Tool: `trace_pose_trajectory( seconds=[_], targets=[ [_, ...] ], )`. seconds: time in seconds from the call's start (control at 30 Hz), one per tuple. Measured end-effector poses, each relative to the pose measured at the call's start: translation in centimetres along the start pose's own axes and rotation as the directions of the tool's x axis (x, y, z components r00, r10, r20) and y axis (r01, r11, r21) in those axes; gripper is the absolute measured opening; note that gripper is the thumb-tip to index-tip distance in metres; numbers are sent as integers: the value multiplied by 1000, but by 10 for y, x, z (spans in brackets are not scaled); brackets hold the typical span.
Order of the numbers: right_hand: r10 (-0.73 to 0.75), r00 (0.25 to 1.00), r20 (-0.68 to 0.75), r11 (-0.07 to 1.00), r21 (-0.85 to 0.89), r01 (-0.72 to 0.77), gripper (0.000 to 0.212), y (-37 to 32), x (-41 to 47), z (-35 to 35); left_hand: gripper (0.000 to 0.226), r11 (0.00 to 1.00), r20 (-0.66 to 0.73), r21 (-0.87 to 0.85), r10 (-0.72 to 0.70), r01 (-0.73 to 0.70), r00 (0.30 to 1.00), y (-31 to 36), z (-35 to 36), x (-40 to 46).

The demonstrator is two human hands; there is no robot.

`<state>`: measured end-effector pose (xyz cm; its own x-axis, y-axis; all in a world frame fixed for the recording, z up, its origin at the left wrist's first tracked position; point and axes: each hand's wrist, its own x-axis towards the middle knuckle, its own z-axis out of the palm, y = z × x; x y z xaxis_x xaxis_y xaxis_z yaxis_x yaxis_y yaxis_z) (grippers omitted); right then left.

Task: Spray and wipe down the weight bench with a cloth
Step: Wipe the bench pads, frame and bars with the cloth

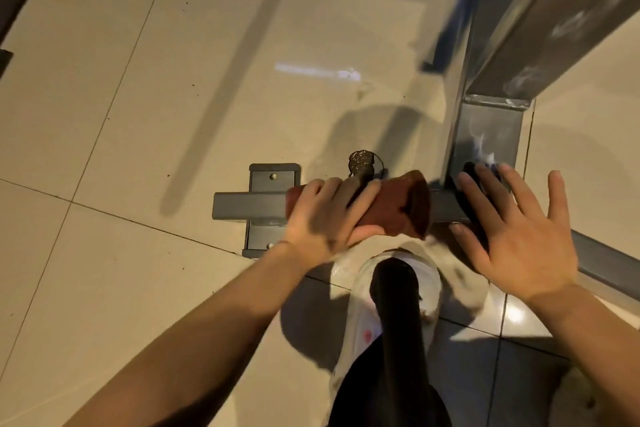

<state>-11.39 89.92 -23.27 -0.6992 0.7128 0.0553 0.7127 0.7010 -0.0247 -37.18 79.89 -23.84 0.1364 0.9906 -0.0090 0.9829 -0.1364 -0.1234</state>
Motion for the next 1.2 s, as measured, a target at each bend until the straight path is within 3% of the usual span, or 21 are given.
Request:
trace_pose_trajectory(
  seconds=[0.23, 0.4, 0.5, 0.63, 0.77, 0.83, 0.93, 1.07, 1.13, 1.2],
  targets=[
    [-15, 997, -73, 998, 63, 20, 56, 1, -3, 1, 62, 998, -99, 40, -43, 47, 994, -86, 14, -79],
    [277, 961, -4, 925, 271, -265, 53, 1, -36, -13, 63, 991, -65, 46, -121, 124, 990, -63, 9, -71],
    [386, 922, 19, 867, 333, -370, 54, 1, -63, -18, 62, 1000, -95, -8, 5, -6, 995, -27, -1, -33],
    [399, 917, 14, 833, 413, -369, 51, 7, -66, -23, 60, 989, -129, 16, 149, -149, 980, 65, -9, 51],
    [462, 882, -89, 800, 472, -371, 49, 25, -54, -25, 56, 924, -117, -112, 353, -365, 928, 131, -12, 98],
    [504, 851, -146, 765, 533, -361, 47, 27, -47, -27, 54, 890, -152, -208, 380, -405, 913, 135, -14, 104],
    [444, 880, -168, 782, 553, -289, 47, 19, -39, -32, 66, 905, -160, -310, 251, -290, 955, 121, -24, 88],
    [125, 986, -110, 901, 429, -66, 46, -9, -34, -20, 52, 922, -184, -386, -84, 7, 979, 80, -25, 36],
    [47, 999, 6, 957, 287, -47, 49, -23, -27, -15, 48, 892, -141, -433, -206, 127, 968, 60, -26, 17],
    [6, 988, 157, 976, 215, -41, 56, -22, -7, -20, 47, 883, -108, -438, -237, 168, 965, 49, -25, 10]
  ],
)
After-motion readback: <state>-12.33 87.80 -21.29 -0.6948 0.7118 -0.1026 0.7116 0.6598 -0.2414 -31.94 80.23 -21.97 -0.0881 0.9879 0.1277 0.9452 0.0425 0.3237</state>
